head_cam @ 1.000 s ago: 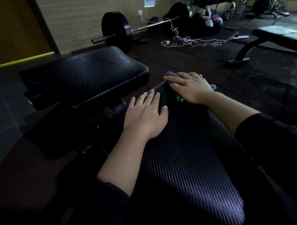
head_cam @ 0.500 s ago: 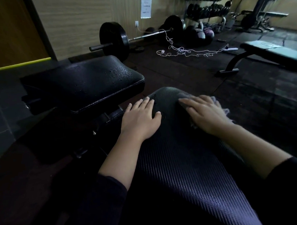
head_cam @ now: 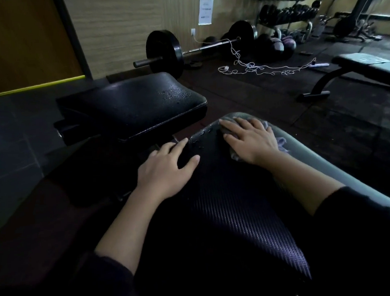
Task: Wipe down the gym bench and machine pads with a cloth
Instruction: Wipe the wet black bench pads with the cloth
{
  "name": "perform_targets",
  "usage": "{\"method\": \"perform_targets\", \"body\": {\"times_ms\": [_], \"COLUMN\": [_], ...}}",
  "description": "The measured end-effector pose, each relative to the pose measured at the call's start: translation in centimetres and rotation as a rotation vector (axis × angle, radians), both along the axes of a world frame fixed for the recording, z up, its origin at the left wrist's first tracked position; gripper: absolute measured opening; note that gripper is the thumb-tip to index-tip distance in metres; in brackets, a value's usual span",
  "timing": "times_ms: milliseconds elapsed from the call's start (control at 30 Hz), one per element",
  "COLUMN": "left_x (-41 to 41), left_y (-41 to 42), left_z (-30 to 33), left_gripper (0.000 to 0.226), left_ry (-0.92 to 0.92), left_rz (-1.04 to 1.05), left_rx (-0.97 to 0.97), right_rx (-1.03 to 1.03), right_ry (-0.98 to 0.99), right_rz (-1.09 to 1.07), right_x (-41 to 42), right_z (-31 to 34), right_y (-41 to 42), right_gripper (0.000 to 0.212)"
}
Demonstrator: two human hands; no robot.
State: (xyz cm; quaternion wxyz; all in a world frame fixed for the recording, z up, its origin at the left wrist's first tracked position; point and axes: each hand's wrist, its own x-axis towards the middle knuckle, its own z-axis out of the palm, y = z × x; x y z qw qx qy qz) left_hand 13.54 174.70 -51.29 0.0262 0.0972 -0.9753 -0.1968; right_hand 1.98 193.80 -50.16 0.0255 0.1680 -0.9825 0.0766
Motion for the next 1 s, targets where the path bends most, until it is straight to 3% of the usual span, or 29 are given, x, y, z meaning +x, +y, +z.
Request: {"method": "perform_targets", "body": {"times_ms": [233, 367, 500, 600, 733, 900, 1000], "left_x": [-0.3, -0.4, -0.4, -0.2, -0.5, -0.5, -0.4], "left_y": [0.0, 0.0, -0.1, 0.0, 0.1, 0.1, -0.2], "left_z": [-0.4, -0.5, -0.6, -0.6, -0.6, -0.4, -0.5], "left_gripper": [0.063, 0.067, 0.065, 0.063, 0.063, 0.061, 0.06], "left_ry": [0.052, 0.056, 0.072, 0.071, 0.068, 0.069, 0.072], "left_rz": [0.025, 0.037, 0.036, 0.039, 0.044, 0.044, 0.041], "left_rx": [0.0, -0.02, 0.002, 0.017, 0.021, 0.024, 0.038], "right_rx": [0.087, 0.141, 0.083, 0.083, 0.082, 0.083, 0.076], "right_ry": [-0.052, 0.006, -0.013, -0.043, 0.012, 0.024, 0.053], "right_rz": [0.131, 0.374, 0.533, 0.397, 0.202, 0.331, 0.447], "right_x": [-5.0, -1.5, 2.0, -1.4, -5.0, -2.3, 0.9], "right_z": [0.8, 0.2, 0.2, 0.7, 0.4, 0.5, -0.3], "right_y": [-4.7, -4.3, 1.1, 3.5, 0.0, -5.9, -4.3], "right_gripper": [0.041, 0.049, 0.05, 0.04, 0.04, 0.041, 0.045]}}
